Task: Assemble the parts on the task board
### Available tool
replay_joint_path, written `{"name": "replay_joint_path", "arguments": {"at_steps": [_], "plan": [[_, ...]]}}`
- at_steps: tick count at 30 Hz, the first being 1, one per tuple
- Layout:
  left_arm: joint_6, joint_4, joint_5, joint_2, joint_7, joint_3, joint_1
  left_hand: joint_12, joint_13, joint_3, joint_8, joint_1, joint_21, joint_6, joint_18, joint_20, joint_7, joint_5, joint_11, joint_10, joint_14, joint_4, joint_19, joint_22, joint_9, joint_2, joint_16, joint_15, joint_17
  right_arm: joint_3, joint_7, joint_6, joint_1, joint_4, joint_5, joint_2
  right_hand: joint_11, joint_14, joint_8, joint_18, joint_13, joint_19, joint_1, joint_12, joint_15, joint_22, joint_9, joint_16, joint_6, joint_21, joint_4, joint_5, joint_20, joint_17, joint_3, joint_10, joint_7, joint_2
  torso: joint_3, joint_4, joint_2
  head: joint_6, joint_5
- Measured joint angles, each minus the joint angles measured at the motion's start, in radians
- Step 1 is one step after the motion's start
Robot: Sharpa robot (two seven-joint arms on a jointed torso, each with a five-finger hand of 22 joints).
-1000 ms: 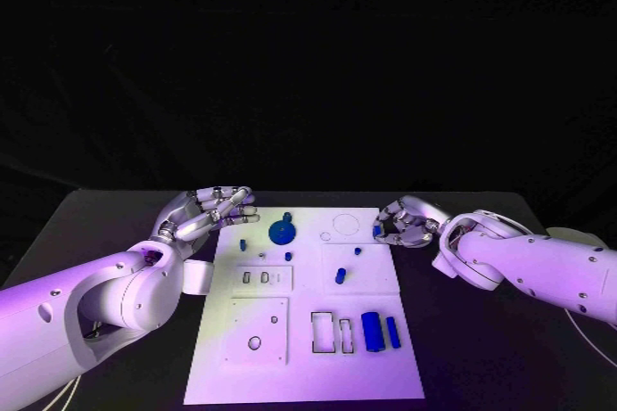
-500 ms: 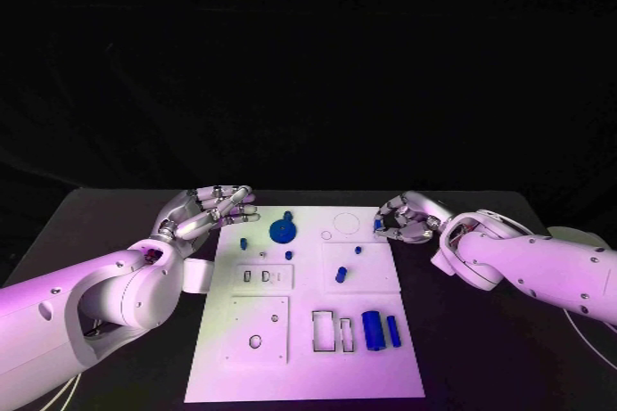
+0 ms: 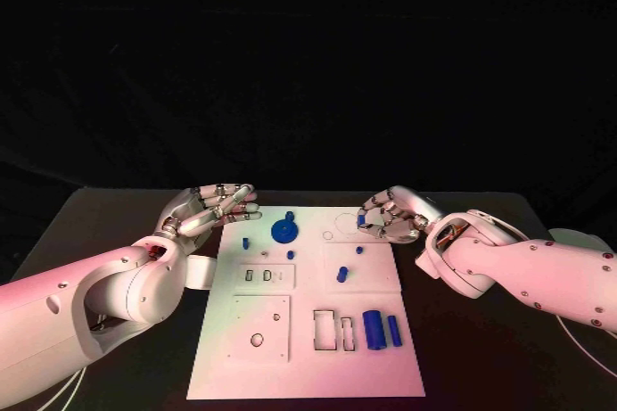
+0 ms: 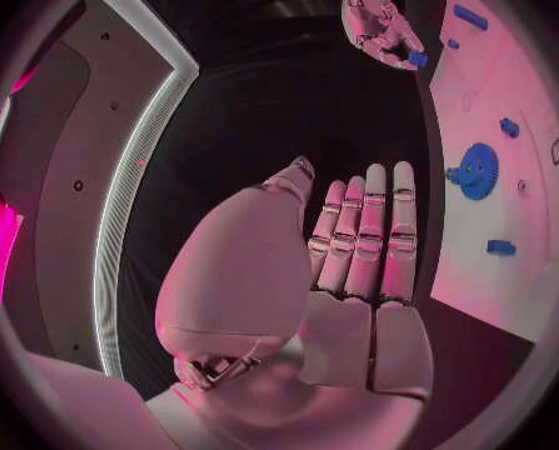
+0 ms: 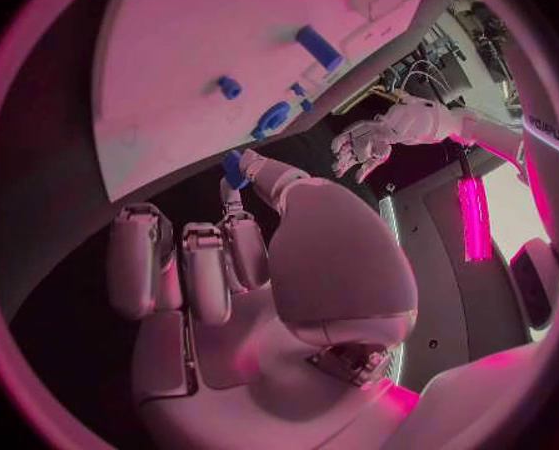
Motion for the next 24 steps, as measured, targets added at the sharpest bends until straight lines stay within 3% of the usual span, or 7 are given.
{"name": "replay_joint_path", "arguments": {"at_steps": [10, 15, 24], "plan": [[0.002, -0.020, 0.000, 0.014, -0.003, 0.000, 0.000, 0.000, 0.000, 0.000, 0.000, 0.000, 0.000, 0.000, 0.000, 0.000, 0.000, 0.000, 0.000, 0.000, 0.000, 0.000, 0.000, 0.000, 0.000, 0.000, 0.000, 0.000, 0.001, -0.002, -0.110, -0.018, 0.001, 0.069, -0.083, 0.130, 0.000, 0.000, 0.001, 0.000, 0.000, 0.000, -0.002, 0.002, 0.000, 0.000, 0.000, 0.000, 0.000, 0.000, -0.003, 0.000, 0.000, 0.000, 0.003, 0.000, 0.000, 0.004, -0.0031, -0.0002, -0.007, -0.018, 0.036], [0.003, -0.026, 0.000, 0.018, -0.003, 0.000, 0.000, 0.000, 0.000, 0.000, 0.000, 0.000, 0.000, 0.000, 0.000, 0.000, 0.000, 0.000, 0.000, 0.000, 0.000, 0.000, 0.000, 0.000, 0.000, 0.000, 0.000, 0.000, 0.001, -0.008, -0.141, -0.015, -0.006, 0.073, -0.115, 0.187, 0.000, 0.000, 0.001, 0.000, 0.000, 0.000, -0.003, 0.002, 0.000, 0.000, 0.000, 0.000, 0.000, 0.000, -0.003, -0.001, 0.000, 0.000, 0.003, 0.000, 0.000, 0.005, -0.0042, -0.0002, -0.007, -0.024, 0.050], [0.005, -0.028, 0.000, 0.018, -0.005, 0.000, 0.000, 0.000, 0.000, 0.000, 0.000, 0.000, 0.000, 0.000, 0.000, 0.000, 0.000, 0.000, 0.000, 0.000, 0.000, 0.000, 0.000, -0.001, 0.000, 0.000, 0.000, 0.000, 0.001, -0.016, -0.173, 0.000, -0.027, 0.047, -0.157, 0.254, 0.000, 0.000, 0.001, 0.000, 0.000, 0.000, -0.003, 0.002, 0.000, 0.000, 0.000, 0.000, 0.000, 0.000, -0.003, -0.003, 0.000, 0.000, 0.003, 0.000, -0.001, 0.005, -0.0042, 0.0001, -0.005, -0.032, 0.062]]}}
